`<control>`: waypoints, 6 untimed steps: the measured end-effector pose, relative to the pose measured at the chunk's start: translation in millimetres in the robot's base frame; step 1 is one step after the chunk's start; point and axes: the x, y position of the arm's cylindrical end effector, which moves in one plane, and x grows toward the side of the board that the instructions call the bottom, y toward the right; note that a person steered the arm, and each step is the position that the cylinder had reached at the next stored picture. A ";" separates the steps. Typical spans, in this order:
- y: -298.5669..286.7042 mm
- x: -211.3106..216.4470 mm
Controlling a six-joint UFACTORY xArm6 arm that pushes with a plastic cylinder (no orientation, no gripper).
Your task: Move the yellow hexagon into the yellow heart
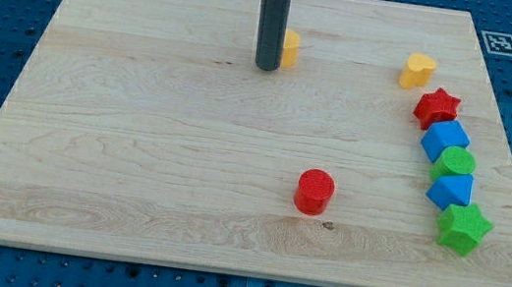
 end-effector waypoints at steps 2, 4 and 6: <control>4.9 -38.8; 32.3 -70.4; 70.2 -71.5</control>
